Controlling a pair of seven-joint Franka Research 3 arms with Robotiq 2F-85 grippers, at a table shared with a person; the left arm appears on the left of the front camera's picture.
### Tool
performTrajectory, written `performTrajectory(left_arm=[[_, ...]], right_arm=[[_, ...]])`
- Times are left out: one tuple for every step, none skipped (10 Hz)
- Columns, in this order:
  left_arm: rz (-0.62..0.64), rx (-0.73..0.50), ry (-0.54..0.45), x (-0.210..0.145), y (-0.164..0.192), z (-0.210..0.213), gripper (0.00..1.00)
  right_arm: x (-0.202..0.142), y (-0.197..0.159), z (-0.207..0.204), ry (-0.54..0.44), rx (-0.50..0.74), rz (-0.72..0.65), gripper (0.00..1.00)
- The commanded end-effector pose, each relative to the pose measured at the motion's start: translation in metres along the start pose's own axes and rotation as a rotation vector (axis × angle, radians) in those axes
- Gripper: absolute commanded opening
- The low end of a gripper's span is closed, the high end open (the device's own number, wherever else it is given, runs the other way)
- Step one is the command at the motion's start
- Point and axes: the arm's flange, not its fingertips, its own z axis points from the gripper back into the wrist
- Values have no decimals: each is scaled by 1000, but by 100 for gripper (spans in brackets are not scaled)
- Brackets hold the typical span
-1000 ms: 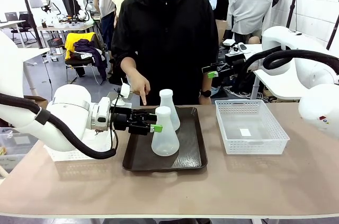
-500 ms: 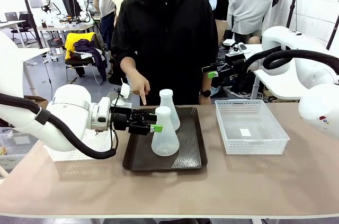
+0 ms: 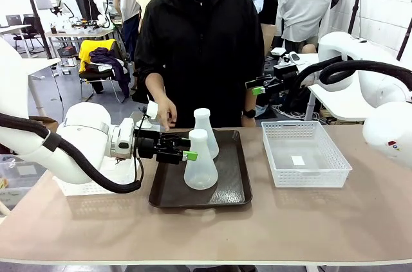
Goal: Prepare the laboratory tools.
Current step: Place the picked Big flask upright in the Handle tray as directed by the person.
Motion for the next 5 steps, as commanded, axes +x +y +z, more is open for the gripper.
performTrajectory(left_arm=[[-14, -8, -10, -1, 2, -1, 100], [-14, -8, -10, -1, 2, -1, 100], [-14, -8, -10, -1, 2, -1, 100], [-14, -8, -10, -1, 2, -1, 100], [-14, -8, -10, -1, 2, -1, 100]], right_arm=[[1, 1, -1, 10, 8, 9, 100], [1, 1, -1, 10, 8, 9, 100], [1, 1, -1, 10, 8, 9, 100], [1, 1, -1, 10, 8, 9, 100], [1, 1, -1, 10, 8, 9, 100]])
